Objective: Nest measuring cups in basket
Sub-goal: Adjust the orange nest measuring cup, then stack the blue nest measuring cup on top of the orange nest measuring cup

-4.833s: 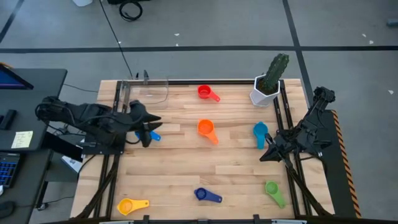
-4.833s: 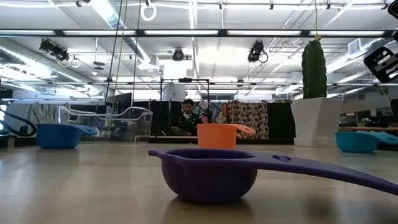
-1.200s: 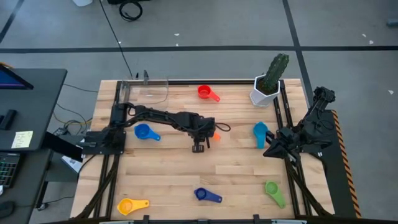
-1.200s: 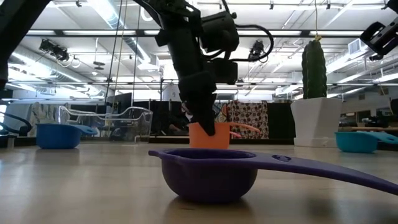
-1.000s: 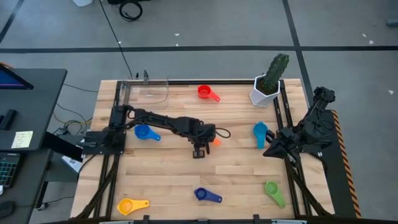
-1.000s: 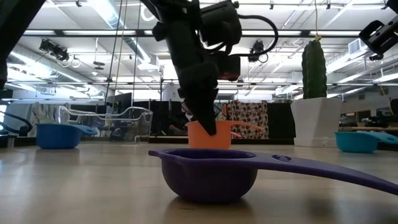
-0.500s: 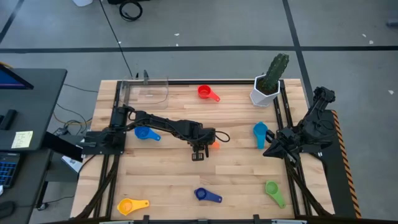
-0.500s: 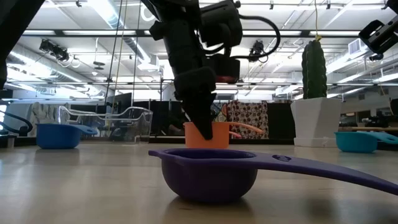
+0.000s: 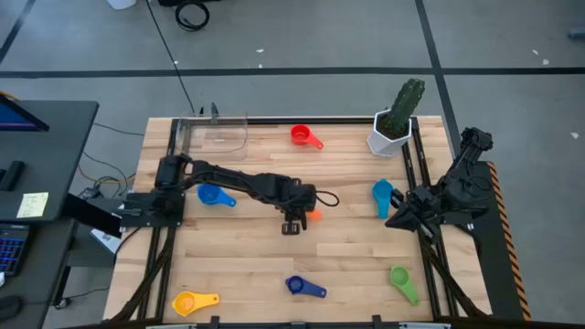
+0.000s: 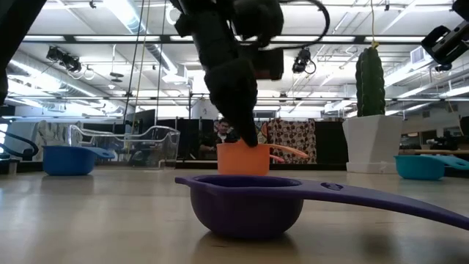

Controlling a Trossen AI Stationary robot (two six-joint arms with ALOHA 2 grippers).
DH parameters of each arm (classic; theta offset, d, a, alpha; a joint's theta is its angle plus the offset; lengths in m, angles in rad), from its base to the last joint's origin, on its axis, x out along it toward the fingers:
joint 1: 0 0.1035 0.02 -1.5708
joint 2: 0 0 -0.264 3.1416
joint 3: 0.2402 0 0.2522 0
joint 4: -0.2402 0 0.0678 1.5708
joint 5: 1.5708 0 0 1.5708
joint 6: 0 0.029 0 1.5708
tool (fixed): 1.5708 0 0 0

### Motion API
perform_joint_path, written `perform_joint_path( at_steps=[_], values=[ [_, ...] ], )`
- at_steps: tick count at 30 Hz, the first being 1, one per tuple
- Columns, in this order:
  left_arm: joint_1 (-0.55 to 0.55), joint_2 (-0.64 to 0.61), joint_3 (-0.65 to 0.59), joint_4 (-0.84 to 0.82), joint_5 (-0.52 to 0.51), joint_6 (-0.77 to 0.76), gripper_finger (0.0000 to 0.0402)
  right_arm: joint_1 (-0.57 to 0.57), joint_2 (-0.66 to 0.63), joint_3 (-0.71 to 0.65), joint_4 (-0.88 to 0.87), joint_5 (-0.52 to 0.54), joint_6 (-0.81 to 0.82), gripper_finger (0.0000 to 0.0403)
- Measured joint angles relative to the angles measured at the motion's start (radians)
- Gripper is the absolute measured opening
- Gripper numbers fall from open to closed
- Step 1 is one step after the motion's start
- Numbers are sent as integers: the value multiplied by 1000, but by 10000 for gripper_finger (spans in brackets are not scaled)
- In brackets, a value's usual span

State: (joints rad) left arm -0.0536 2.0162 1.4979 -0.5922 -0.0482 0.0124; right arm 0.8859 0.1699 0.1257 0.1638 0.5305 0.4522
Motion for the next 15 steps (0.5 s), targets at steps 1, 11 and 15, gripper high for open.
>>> perform_joint_path(
  at_steps=[1, 11, 15],
  values=[
    [0, -12, 0, -4, -5, 0, 70, 0, 0, 0, 0, 3, -2, 13],
    [0, -177, 0, -128, -78, -116, 70, 0, 0, 0, -1, 118, -59, 13],
    [0, -277, 1, -279, -131, -306, 70, 0, 0, 0, -1, 206, -97, 13]
  ],
)
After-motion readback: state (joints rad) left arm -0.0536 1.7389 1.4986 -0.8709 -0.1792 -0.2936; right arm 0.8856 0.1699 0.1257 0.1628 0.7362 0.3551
